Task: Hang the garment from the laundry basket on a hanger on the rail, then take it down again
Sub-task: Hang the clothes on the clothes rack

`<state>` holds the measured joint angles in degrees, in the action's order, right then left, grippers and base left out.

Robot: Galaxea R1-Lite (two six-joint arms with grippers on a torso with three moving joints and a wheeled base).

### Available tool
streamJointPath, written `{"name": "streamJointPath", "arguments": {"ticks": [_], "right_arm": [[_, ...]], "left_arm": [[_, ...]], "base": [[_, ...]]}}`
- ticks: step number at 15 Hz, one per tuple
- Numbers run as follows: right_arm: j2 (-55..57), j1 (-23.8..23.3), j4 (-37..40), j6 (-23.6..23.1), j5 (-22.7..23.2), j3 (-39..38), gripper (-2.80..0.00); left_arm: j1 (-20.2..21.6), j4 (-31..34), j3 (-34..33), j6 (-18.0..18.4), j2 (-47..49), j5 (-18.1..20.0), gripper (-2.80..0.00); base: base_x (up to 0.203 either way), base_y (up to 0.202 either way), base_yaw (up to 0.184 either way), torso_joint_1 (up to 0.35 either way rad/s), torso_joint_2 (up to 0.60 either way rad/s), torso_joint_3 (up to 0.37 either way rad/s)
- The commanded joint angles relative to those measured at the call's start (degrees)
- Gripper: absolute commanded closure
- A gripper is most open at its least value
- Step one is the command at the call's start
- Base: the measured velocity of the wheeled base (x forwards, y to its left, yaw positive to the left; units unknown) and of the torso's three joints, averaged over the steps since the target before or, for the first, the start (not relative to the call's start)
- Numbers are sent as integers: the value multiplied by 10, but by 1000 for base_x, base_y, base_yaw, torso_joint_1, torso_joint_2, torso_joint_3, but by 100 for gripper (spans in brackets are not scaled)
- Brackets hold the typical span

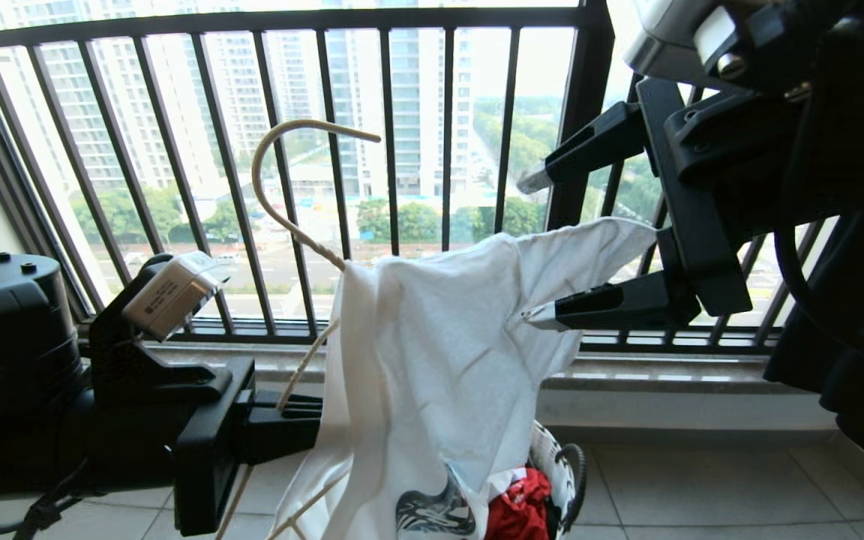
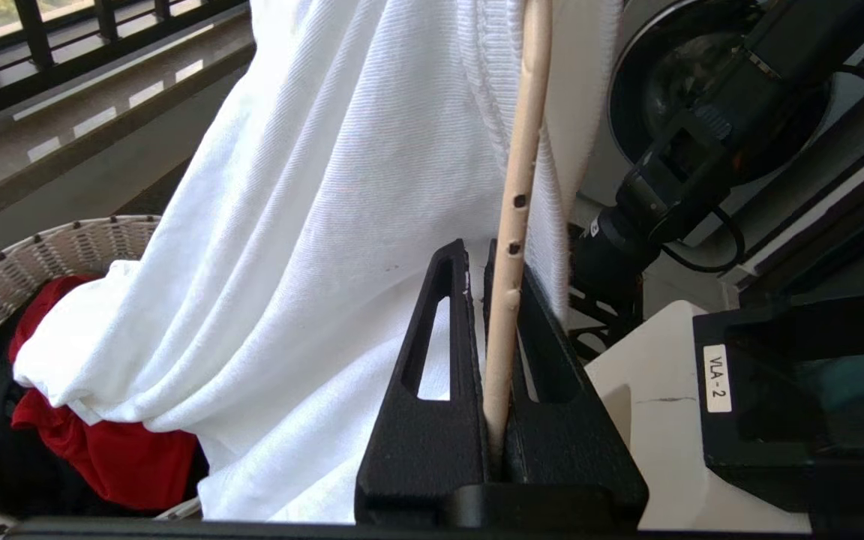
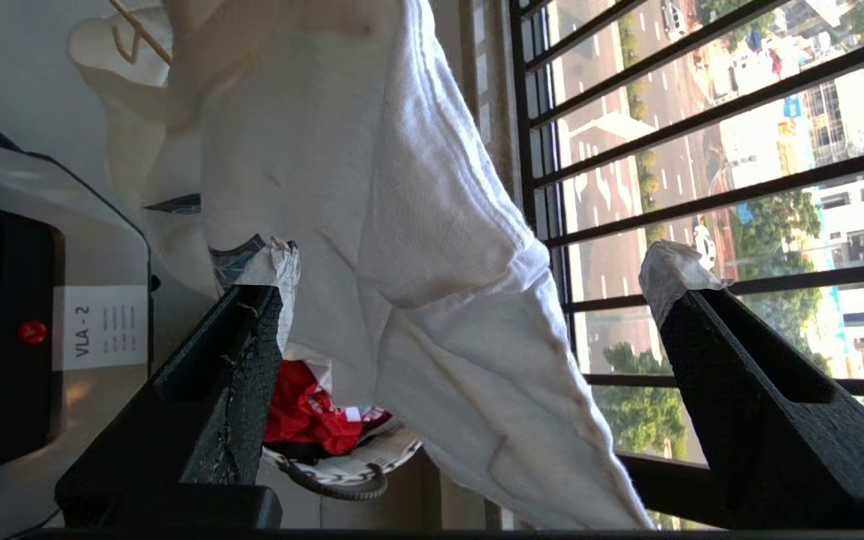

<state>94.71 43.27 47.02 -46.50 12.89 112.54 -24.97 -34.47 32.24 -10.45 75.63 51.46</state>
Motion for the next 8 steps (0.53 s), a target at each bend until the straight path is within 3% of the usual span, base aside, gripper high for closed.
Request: {"name": "streamJointPath", "arguments": {"ticks": [1, 8], "right_arm": [[9, 7, 0, -3, 16, 0, -280], [54, 4, -28, 1, 77, 0, -280]], "left_arm": [[0, -2, -6, 1, -3, 9, 0], [-1, -5, -5, -2, -29, 11, 0]], "base": [[0, 0, 0, 0, 0, 0], [0, 0, 0, 0, 0, 0]]}}
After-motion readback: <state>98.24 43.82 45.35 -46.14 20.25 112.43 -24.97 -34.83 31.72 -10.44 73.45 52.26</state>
